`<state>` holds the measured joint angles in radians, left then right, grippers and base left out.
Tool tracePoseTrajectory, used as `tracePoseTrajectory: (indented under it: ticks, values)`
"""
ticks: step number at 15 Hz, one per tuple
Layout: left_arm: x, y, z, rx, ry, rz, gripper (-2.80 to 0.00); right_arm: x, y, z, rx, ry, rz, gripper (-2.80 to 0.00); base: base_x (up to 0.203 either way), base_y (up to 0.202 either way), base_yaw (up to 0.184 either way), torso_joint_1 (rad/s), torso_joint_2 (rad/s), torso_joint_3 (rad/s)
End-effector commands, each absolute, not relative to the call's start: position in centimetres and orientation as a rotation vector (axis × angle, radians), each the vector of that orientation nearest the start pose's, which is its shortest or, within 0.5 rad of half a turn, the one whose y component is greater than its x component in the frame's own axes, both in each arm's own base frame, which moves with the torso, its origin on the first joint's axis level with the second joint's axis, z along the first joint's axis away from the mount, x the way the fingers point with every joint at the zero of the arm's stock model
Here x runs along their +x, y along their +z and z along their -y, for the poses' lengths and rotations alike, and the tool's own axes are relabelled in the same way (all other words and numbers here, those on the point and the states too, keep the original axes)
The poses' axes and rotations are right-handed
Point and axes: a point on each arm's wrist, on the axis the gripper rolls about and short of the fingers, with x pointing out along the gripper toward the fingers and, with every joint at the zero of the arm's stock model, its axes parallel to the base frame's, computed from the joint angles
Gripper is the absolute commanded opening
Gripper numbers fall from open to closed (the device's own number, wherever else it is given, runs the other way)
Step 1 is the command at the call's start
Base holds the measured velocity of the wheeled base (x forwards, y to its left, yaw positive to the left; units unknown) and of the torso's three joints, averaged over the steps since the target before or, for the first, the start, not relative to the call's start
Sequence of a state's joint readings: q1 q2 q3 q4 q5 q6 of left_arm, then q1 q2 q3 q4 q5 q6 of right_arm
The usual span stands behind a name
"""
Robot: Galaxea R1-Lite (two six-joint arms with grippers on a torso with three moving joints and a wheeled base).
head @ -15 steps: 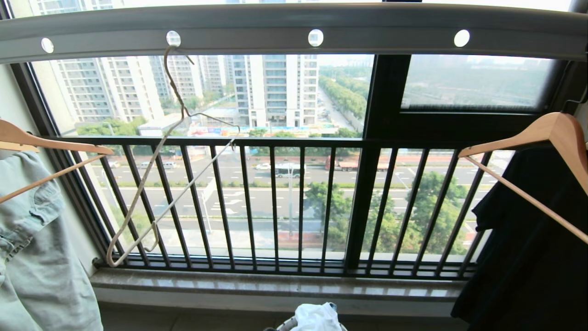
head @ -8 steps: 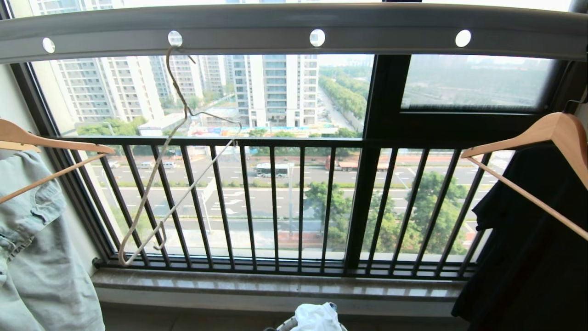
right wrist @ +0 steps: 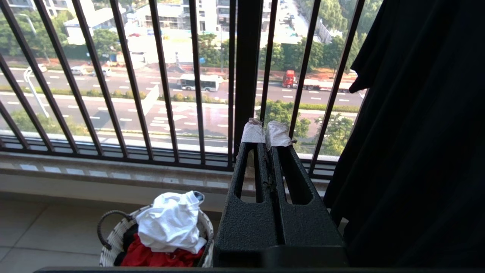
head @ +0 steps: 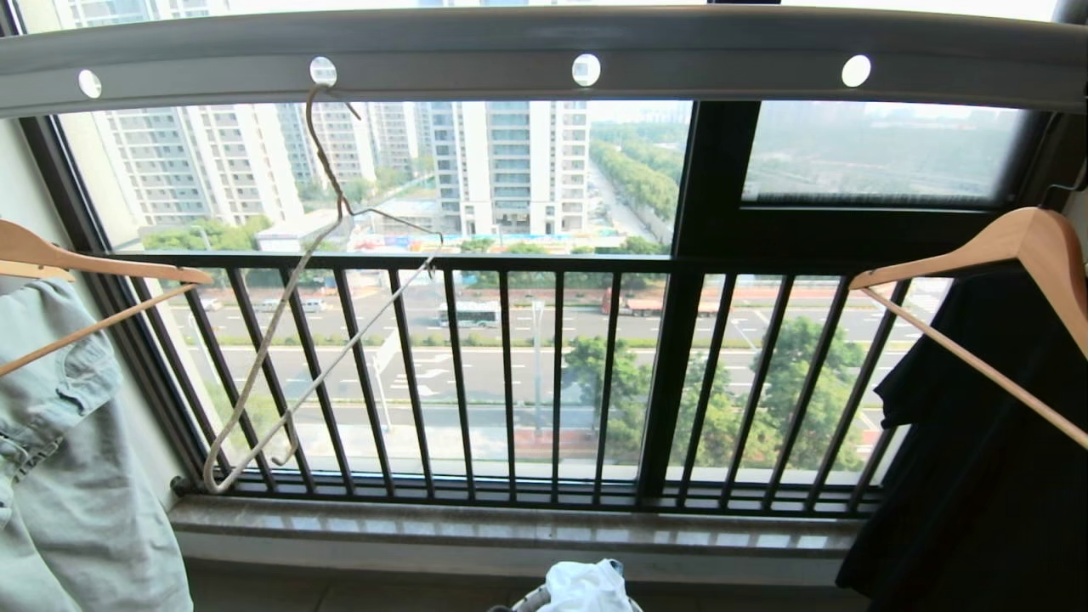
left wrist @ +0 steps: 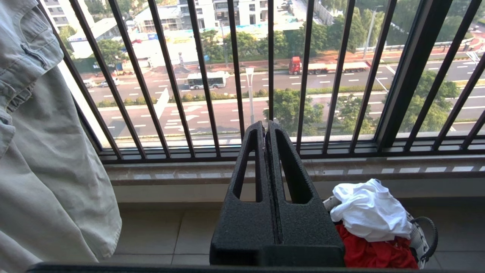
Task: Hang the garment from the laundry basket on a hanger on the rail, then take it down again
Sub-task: Pick up the clothes rack on the clothesline
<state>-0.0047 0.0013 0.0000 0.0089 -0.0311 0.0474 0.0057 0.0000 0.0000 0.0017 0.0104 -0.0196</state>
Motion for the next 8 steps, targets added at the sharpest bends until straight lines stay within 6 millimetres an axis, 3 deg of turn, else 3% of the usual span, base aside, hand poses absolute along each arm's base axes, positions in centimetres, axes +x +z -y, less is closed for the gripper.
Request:
tracePoseTrajectory:
  ticks: [1, 8]
  values:
    - [-2.27, 7.46, 0.06, 0.047, -0.036, -0.01, -2.8, -2.29, 7.53, -0.01, -0.02, 0.017, 0.0, -2.8, 0.0, 0.0, 0.0, 0.0, 0.0, 0.0]
    - [-2.27, 7.46, 0.06, 0.049, -0.037, -0.01, -2.8, -2.29, 7.53, -0.01, -0.02, 0.017, 0.0, -2.8, 0.0, 0.0, 0.0, 0.0, 0.0, 0.0]
